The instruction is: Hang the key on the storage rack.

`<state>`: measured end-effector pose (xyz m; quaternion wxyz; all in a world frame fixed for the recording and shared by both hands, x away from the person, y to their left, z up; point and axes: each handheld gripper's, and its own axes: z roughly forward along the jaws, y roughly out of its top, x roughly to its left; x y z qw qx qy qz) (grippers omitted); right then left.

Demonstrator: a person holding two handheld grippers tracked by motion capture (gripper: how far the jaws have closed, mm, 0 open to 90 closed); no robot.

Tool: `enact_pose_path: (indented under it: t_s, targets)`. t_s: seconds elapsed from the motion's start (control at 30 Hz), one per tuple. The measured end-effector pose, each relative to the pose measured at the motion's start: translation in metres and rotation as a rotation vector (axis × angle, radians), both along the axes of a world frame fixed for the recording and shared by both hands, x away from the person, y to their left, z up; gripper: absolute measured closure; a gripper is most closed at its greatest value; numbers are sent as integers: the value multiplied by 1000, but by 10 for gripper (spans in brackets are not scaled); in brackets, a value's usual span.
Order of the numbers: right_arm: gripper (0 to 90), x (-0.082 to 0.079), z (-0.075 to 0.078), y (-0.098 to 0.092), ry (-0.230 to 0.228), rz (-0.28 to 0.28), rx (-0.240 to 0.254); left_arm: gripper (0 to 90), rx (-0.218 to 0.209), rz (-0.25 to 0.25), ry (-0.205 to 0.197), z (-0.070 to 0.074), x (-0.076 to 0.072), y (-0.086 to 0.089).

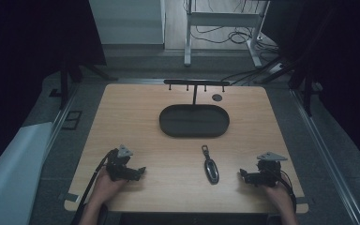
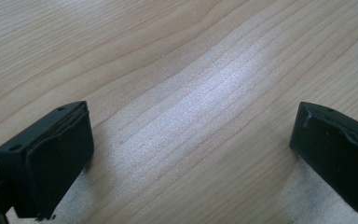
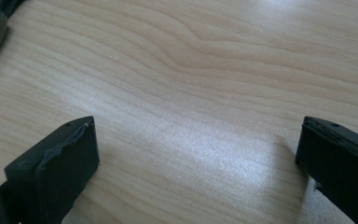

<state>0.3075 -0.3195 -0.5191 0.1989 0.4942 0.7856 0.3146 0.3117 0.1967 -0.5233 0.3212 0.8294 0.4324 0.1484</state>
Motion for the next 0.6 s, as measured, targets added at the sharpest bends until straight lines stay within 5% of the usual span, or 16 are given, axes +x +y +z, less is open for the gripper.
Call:
enact_pose_path:
  t_s: [0.6]
  targets:
    - [0,0,2,-2,24,14,-8,0,0,0,0,0,0,0]
